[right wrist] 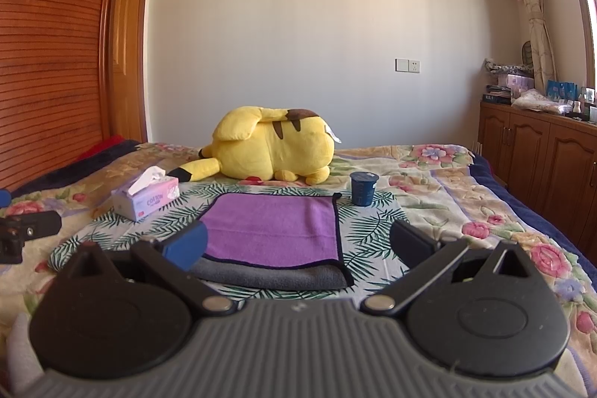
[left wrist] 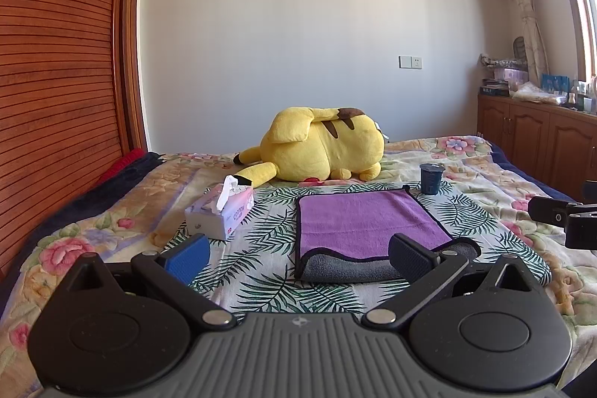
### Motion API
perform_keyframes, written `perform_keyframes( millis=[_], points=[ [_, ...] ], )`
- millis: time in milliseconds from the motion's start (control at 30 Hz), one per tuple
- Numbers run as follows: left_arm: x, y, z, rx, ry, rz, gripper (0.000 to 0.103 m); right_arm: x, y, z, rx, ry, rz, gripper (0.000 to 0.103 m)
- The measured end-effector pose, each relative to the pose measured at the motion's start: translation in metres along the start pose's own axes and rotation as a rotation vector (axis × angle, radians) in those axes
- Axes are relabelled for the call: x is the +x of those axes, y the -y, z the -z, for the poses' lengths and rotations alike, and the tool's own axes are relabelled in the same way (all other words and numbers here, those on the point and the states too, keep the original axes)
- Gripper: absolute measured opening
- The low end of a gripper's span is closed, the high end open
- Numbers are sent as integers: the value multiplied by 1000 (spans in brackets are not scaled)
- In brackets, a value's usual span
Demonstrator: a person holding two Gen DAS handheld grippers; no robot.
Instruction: Fold towel
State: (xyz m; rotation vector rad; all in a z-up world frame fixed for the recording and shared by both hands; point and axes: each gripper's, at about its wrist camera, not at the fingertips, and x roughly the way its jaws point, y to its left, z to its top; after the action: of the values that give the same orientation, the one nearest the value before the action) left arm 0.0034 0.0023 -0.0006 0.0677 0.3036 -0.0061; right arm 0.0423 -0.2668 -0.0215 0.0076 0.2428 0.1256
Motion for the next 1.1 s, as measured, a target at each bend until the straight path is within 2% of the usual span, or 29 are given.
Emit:
perform_keyframes(
  millis=[1100],
  points=[
    [-2, -1, 1, 2, 0, -1, 85, -1, 0, 0, 3, 3, 0, 103]
  ],
)
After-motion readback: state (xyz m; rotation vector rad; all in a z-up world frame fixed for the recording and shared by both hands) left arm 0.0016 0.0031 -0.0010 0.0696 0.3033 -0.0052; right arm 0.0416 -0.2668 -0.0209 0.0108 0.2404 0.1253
